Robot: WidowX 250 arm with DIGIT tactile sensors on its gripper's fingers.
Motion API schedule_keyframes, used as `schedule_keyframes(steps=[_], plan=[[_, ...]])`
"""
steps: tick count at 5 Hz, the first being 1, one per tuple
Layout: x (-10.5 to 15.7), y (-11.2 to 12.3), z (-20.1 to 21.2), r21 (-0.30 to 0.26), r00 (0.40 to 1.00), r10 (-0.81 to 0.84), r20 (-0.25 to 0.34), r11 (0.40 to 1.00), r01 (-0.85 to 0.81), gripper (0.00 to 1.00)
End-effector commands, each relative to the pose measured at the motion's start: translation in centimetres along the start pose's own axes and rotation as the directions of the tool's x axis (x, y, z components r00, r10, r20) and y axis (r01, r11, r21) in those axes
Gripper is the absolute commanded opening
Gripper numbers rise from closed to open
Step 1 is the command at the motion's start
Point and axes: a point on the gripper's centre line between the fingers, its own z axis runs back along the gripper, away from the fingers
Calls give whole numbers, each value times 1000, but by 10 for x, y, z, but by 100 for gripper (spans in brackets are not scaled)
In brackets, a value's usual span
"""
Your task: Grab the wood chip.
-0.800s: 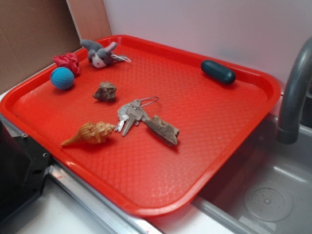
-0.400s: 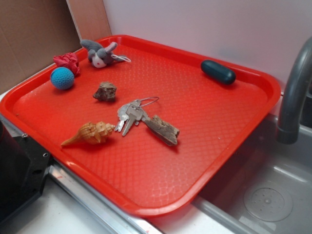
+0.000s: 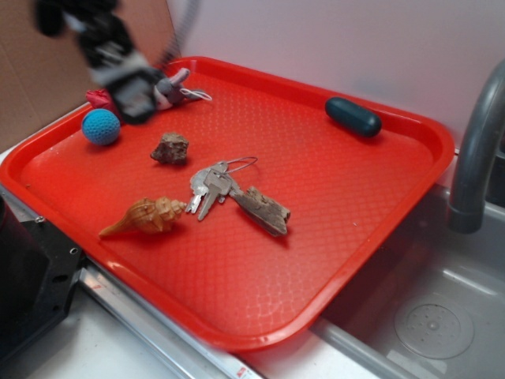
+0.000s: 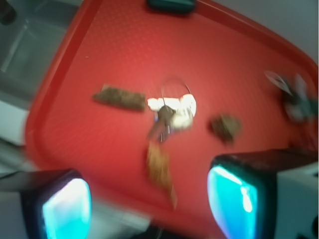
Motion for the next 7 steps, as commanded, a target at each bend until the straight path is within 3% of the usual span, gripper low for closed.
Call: schedule_keyframes(steps=[1,2,4,6,7], plan=[[39,-18,-44,25,930,-366,24,930,366,100],[25,-27,-51,83,883,-469,9,881,467,100],[36,-20,-91,45,843,-535,54,845,533,100],[40,-29,-114,-10,821,-571,21,821,571,100],[40,-32,-124,-11,828,-560,7,828,560,0]])
